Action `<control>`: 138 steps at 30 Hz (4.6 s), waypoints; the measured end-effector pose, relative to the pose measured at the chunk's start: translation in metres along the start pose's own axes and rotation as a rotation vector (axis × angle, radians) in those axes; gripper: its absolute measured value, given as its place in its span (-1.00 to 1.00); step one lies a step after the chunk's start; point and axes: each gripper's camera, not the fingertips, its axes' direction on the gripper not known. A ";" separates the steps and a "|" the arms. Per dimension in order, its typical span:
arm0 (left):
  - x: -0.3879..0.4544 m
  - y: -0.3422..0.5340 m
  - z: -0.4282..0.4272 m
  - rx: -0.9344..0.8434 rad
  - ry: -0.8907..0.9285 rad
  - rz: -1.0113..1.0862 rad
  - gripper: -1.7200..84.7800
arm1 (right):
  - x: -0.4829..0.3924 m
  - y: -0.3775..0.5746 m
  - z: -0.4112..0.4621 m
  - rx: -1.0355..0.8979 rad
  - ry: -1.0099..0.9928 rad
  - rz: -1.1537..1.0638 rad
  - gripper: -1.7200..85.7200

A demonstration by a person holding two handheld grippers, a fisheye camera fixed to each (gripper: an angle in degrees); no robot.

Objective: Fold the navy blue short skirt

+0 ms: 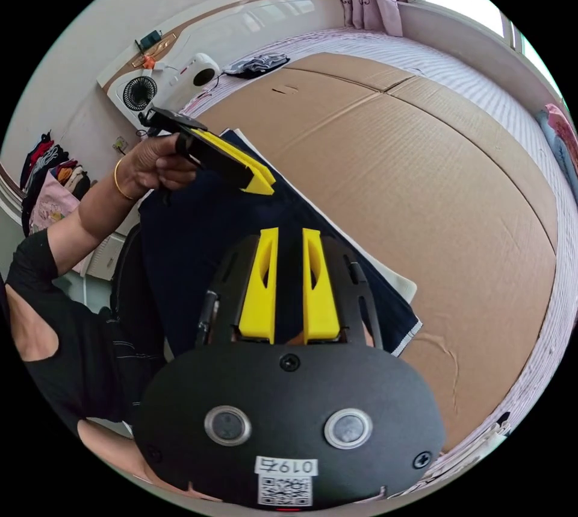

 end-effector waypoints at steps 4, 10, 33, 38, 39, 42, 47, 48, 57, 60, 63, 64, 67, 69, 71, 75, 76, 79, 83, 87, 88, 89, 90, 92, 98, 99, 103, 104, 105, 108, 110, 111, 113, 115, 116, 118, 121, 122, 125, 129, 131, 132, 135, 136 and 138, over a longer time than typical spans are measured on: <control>0.015 -0.006 -0.001 -0.015 -0.057 -0.002 -0.88 | -0.005 0.001 0.014 -0.010 0.005 0.020 -0.84; 0.034 -0.007 -0.007 0.008 -0.103 0.013 -0.92 | -0.008 0.004 0.025 -0.012 0.035 0.062 -0.98; 0.112 -0.010 -0.027 0.007 -0.194 0.078 -0.92 | -0.028 0.032 -0.007 0.072 0.071 -0.195 -0.82; 0.120 -0.001 -0.035 0.039 -0.176 0.076 -0.92 | -0.037 0.018 0.016 -0.044 0.165 -0.271 -0.83; 0.123 0.002 -0.036 0.051 -0.180 0.078 -0.92 | -0.036 0.017 0.016 -0.043 0.159 -0.271 -0.83; 0.137 0.009 -0.039 0.072 -0.221 0.097 -0.92 | -0.032 0.014 0.014 -0.028 0.140 -0.274 -0.84; 0.160 0.014 -0.044 0.084 -0.285 0.128 -0.92 | -0.024 0.008 0.021 -0.081 0.129 -0.312 -0.84; 0.163 0.015 -0.045 0.085 -0.290 0.130 -0.92 | -0.023 0.007 0.022 -0.081 0.125 -0.315 -0.84; 0.188 0.021 -0.056 0.094 -0.326 0.146 -0.92 | -0.008 -0.003 0.022 -0.111 0.077 -0.372 -0.86; 0.195 0.024 -0.060 0.106 -0.336 0.152 -0.92 | -0.002 -0.005 0.017 -0.112 0.062 -0.397 -0.92; 0.201 0.028 -0.063 0.116 -0.347 0.161 -0.92 | 0.003 -0.006 0.010 -0.103 0.061 -0.428 -0.93; 0.203 0.028 -0.064 0.118 -0.350 0.164 -0.92 | 0.006 -0.008 0.008 -0.108 0.060 -0.432 -0.91; 0.208 0.031 -0.067 0.127 -0.356 0.171 -0.92 | 0.015 -0.011 0.007 -0.121 0.062 -0.442 -0.86; 0.210 0.034 -0.070 0.139 -0.350 0.173 -0.92 | 0.021 -0.012 0.005 -0.111 0.046 -0.447 -0.85; 0.211 0.036 -0.072 0.147 -0.346 0.175 -0.92 | 0.031 -0.011 0.000 -0.096 0.024 -0.458 -0.85; 0.218 0.039 -0.076 0.162 -0.353 0.180 -0.92 | 0.047 -0.008 -0.008 -0.056 -0.020 -0.454 -0.85; 0.219 0.039 -0.077 0.163 -0.354 0.181 -0.92 | 0.052 -0.008 -0.010 -0.046 -0.033 -0.455 -0.85; 0.224 0.041 -0.079 0.170 -0.370 0.190 -0.92 | 0.068 -0.010 -0.015 -0.040 -0.081 -0.436 -0.86; 0.233 0.042 -0.081 0.176 -0.394 0.197 -0.92 | 0.083 -0.009 -0.025 -0.011 -0.108 -0.427 -0.93; 0.234 0.036 -0.086 0.162 -0.378 0.185 -0.92 | 0.091 -0.011 -0.037 0.007 -0.123 -0.439 -0.98; 0.234 0.036 -0.087 0.160 -0.374 0.181 -0.92 | 0.093 -0.012 -0.040 0.009 -0.123 -0.442 -0.98; 0.236 0.034 -0.089 0.158 -0.372 0.176 -0.92 | 0.095 -0.012 -0.044 0.010 -0.115 -0.438 -0.98; 0.237 0.034 -0.091 0.156 -0.373 0.173 -0.92 | 0.097 -0.012 -0.046 0.012 -0.113 -0.432 -0.98; 0.240 0.033 -0.094 0.162 -0.374 0.165 -0.92 | 0.104 -0.014 -0.054 0.032 -0.127 -0.417 -0.98; 0.242 0.027 -0.096 0.164 -0.379 0.130 -0.92 | 0.113 -0.023 -0.054 -0.016 -0.102 -0.393 -0.98; 0.243 0.025 -0.097 0.164 -0.381 0.125 -0.92 | 0.114 -0.023 -0.056 -0.016 -0.102 -0.391 -0.98; 0.251 0.021 -0.095 0.153 -0.422 0.129 -0.92 | 0.125 -0.026 -0.064 -0.007 -0.130 -0.371 -0.98; 0.255 0.020 -0.095 0.154 -0.440 0.128 -0.92 | 0.125 -0.026 -0.067 -0.003 -0.123 -0.377 -0.98; 0.261 0.020 -0.096 0.161 -0.467 0.133 -0.92 | 0.125 -0.026 -0.069 -0.001 -0.116 -0.383 -0.98; 0.272 0.019 -0.098 0.172 -0.504 0.139 -0.92 | 0.127 -0.028 -0.077 0.008 -0.110 -0.389 -0.98; 0.271 0.016 -0.097 0.170 -0.516 0.129 -0.93 | 0.131 -0.029 -0.082 0.015 -0.113 -0.388 -0.98; 0.269 0.014 -0.095 0.166 -0.520 0.123 -0.93 | 0.131 -0.029 -0.083 0.013 -0.112 -0.388 -0.98; 0.269 0.012 -0.091 0.162 -0.536 0.125 -0.93 | 0.134 -0.031 -0.088 0.008 -0.106 -0.387 -0.98; 0.273 0.010 -0.088 0.158 -0.564 0.137 -0.92 | 0.138 -0.033 -0.089 -0.004 -0.107 -0.381 -0.98; 0.275 0.008 -0.085 0.152 -0.582 0.142 -0.92 | 0.140 -0.033 -0.091 0.000 -0.110 -0.380 -0.97; 0.279 0.004 -0.082 0.144 -0.612 0.148 -0.92 | 0.143 -0.033 -0.096 0.014 -0.115 -0.381 -0.96; 0.285 -0.001 -0.078 0.130 -0.659 0.161 -0.93 | 0.157 -0.029 -0.116 0.068 -0.117 -0.343 -0.88; 0.285 -0.003 -0.078 0.126 -0.662 0.161 -0.92 | 0.165 -0.023 -0.129 0.092 -0.128 -0.329 -0.86; 0.277 -0.010 -0.085 0.125 -0.610 0.141 -0.92 | 0.187 0.001 -0.163 0.158 -0.154 -0.291 -0.84; 0.265 -0.019 -0.090 0.122 -0.566 0.130 -0.92 | 0.206 0.022 -0.181 0.170 -0.168 -0.259 -0.80; 0.261 -0.021 -0.091 0.123 -0.560 0.127 -0.92 | 0.207 0.020 -0.179 0.134 -0.187 -0.281 -0.78; 0.258 -0.023 -0.092 0.124 -0.557 0.127 -0.92 | 0.207 0.019 -0.178 0.120 -0.190 -0.286 -0.77; 0.253 -0.029 -0.095 0.116 -0.555 0.124 -0.93 | 0.213 0.008 -0.166 0.036 -0.166 -0.262 -0.76; 0.252 -0.030 -0.095 0.114 -0.557 0.124 -0.93 | 0.217 0.006 -0.166 0.032 -0.193 -0.258 -0.77; 0.252 -0.035 -0.096 0.109 -0.577 0.132 -0.93 | 0.224 0.005 -0.169 0.040 -0.201 -0.244 -0.80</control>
